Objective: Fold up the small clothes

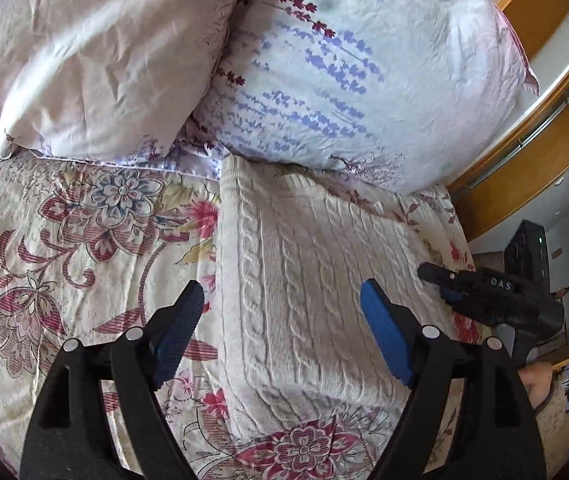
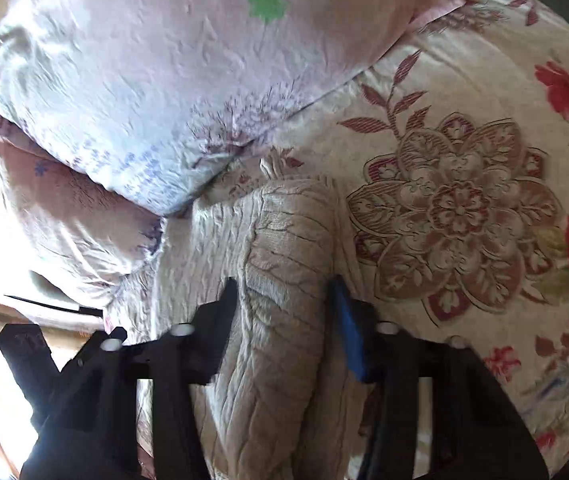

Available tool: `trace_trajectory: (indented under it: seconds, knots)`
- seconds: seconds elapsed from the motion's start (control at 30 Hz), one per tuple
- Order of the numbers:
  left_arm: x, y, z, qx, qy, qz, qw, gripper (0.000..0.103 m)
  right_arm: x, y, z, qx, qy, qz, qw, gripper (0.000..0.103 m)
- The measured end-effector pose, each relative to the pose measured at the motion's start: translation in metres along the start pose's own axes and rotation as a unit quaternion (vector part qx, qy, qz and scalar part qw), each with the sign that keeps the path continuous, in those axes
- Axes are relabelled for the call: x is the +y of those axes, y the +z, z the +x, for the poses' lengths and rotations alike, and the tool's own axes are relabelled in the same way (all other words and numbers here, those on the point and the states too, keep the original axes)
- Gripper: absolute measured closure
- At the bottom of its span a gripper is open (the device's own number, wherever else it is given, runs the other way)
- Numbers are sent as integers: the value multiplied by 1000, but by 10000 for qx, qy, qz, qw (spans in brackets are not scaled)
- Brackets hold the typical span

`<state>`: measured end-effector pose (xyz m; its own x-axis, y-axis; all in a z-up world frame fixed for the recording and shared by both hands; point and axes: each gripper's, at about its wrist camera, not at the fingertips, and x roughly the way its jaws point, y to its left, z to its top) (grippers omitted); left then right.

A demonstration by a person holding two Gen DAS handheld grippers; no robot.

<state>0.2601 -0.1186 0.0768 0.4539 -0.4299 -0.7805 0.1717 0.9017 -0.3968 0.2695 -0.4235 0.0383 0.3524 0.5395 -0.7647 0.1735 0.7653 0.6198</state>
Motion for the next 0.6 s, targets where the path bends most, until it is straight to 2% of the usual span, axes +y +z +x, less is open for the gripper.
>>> trace_trajectory:
  seconds: [0.03, 0.17, 0.27, 0.33, 0.43, 0.53, 0.6]
  knots:
    - [-2, -3, 0, 12, 19, 101, 9999, 23, 4, 0, 1, -3, -17, -126, 9999, 89]
    - [-16, -12, 2, -25, 113, 571, 9983, 17, 33, 9, -17, -583, -136, -794, 9950, 93]
    - [-26, -15, 9, 113, 75, 795, 9967, 17, 51, 21, -31, -1084, -288, -1115, 9874, 94]
    - [-31, -19, 17, 273, 97, 906, 9955, 17, 48, 25, -19, -1054, -767, -1132, 9850, 94]
    - [-35, -31, 34, 567, 290, 1113, 9917, 17, 18, 22, 24, -428, -1367, -792, 9865, 94]
    - [-38, -42, 46, 726, 644, 1447, 9847, 17, 10, 19, 11, -647, -1030, -499, 9913, 90]
    - [-35, -41, 42, 640, 604, 1379, 9865, 17, 14, 18, -12, -863, -936, -463, 9908, 88]
